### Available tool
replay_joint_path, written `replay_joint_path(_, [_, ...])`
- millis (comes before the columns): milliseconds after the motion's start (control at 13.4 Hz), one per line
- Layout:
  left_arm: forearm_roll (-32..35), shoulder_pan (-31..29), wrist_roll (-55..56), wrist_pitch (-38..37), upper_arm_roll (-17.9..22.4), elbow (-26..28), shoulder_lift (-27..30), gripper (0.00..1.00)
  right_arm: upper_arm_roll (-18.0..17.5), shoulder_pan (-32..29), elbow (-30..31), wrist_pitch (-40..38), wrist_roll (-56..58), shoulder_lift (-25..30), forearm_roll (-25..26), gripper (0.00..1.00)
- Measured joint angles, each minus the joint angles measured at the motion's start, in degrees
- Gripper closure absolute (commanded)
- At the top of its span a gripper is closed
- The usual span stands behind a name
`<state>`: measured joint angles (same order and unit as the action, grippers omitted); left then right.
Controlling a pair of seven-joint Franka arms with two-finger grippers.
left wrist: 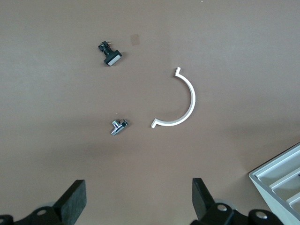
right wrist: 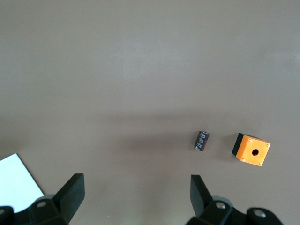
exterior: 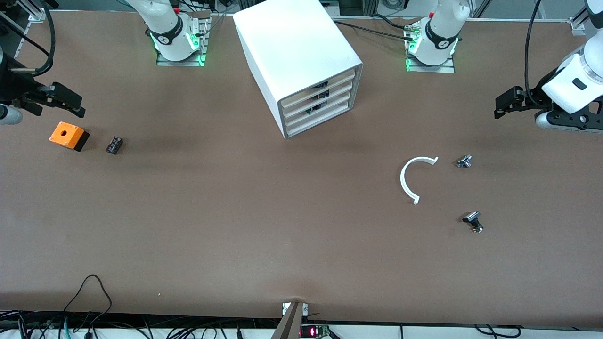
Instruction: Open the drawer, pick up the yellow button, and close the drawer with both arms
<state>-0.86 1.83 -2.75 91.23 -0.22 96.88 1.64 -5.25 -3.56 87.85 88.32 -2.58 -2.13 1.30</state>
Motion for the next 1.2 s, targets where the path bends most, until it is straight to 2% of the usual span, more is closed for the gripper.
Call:
replay_joint_path(224, [0.0, 0.1, 0.0, 0.0, 0.0, -0.1, 0.0, 0.01, 0.3, 0.0, 1.4, 0.2, 4.7, -1.0, -0.8, 0.0])
replay_joint_path(598, [0.0, 0.5, 0.0, 0.0, -1.1, -0.2, 0.0, 0.0, -0.2, 1.5, 2.1, 4.5, 4.7, -6.0, -2.1, 0.0])
replay_joint_path(822, [-0.9, 0.5, 0.0, -0.1, -1.4, -0.3, 0.0, 0.01, -0.3, 4.8, 1.6, 4.8, -1.5, -8.0, -2.1, 0.0])
replay_joint_path(1195, [-6.8, 0.7, -0.1, -3.9, -2.1, -0.4, -0.1, 0.01, -0.4, 10.1, 0.4, 5.8, -8.5, -9.4, -1.9, 0.01])
